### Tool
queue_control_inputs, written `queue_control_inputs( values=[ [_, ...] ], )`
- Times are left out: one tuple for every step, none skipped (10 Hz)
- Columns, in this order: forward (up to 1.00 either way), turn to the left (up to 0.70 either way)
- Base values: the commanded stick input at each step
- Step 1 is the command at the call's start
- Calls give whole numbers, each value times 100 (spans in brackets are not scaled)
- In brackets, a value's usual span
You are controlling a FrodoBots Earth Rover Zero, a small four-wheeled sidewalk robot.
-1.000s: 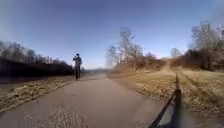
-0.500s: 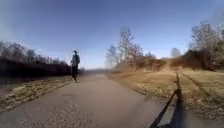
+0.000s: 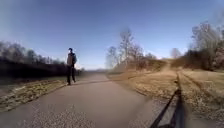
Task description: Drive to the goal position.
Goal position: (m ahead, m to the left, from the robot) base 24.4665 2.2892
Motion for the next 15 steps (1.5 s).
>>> queue_control_inputs(
  values=[
    [85, 0],
    [85, 0],
    [85, 0],
    [85, 0],
    [85, 0],
    [85, 0],
    [85, 0],
    [85, 0],
    [85, 0],
    [85, 0],
    [85, 0],
    [85, 0],
    [85, 0],
    [85, 0],
    [85, 0]
  ],
)
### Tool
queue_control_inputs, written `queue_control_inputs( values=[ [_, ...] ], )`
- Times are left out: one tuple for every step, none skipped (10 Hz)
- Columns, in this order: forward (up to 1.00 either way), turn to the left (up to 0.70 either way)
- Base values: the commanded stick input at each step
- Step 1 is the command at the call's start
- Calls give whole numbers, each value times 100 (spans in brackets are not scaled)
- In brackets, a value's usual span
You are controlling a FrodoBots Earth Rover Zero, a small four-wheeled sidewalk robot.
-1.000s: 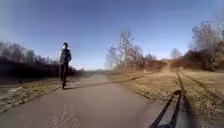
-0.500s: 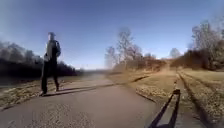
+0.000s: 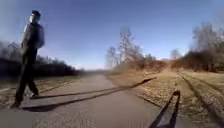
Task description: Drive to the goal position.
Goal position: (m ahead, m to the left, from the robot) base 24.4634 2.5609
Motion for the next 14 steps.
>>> queue_control_inputs(
  values=[
    [85, 0],
    [85, 0],
    [85, 0],
    [85, 0],
    [85, 0],
    [85, 0],
    [85, 0],
    [85, 0],
    [85, 0],
    [85, 0],
    [85, 0],
    [85, 0],
    [85, 0],
    [85, 0]
  ],
)
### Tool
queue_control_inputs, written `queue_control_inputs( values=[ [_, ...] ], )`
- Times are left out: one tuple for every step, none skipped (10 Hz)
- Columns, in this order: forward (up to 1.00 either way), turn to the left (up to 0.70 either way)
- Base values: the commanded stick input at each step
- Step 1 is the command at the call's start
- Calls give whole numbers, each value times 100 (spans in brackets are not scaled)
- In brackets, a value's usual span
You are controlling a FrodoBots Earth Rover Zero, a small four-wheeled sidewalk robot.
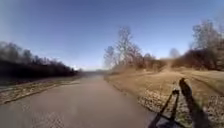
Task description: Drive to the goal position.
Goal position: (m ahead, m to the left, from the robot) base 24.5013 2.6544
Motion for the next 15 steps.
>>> queue_control_inputs(
  values=[
    [85, 0],
    [85, 0],
    [85, 0],
    [85, 0],
    [85, 0],
    [85, 0],
    [85, 0],
    [85, 0],
    [85, 0],
    [85, 0],
    [85, 0],
    [85, 0],
    [85, 0],
    [85, 0],
    [85, 0]
  ],
)
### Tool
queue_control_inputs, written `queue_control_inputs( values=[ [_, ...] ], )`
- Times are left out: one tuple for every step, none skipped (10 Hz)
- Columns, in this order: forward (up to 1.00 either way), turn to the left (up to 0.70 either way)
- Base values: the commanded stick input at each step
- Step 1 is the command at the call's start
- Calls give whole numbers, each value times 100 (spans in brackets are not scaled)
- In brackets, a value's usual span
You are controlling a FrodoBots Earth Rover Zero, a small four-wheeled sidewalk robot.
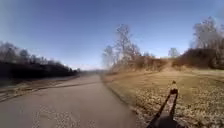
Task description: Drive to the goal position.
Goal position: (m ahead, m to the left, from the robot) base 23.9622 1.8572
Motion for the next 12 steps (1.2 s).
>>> queue_control_inputs(
  values=[
    [85, 0],
    [85, 10],
    [85, 28],
    [85, 34],
    [85, 34],
    [85, 34],
    [85, 34],
    [85, 34],
    [85, 34],
    [85, 34],
    [85, 17],
    [85, 0]
  ],
)
